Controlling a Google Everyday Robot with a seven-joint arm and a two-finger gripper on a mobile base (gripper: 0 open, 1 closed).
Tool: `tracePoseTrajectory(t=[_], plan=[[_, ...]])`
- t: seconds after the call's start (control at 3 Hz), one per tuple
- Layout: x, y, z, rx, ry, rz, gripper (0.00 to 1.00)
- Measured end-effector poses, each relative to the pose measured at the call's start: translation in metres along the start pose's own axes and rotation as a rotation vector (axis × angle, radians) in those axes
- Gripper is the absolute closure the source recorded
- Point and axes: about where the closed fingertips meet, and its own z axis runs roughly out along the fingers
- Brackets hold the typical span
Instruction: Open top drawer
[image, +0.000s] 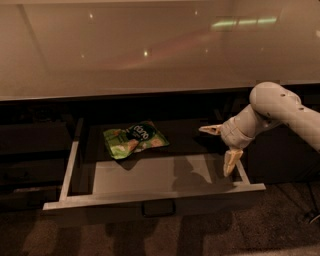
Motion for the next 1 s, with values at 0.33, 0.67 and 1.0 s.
tracePoseTrajectory(t=[0.33,0.67,1.0], plan=[[-0.020,0.016,-0.015,0.084,-0.004,-0.060,0.00],[-0.024,0.062,-0.015,0.100,-0.011,-0.051,0.00],[-0.030,0.058,-0.017,0.100,-0.011,-0.051,0.00]])
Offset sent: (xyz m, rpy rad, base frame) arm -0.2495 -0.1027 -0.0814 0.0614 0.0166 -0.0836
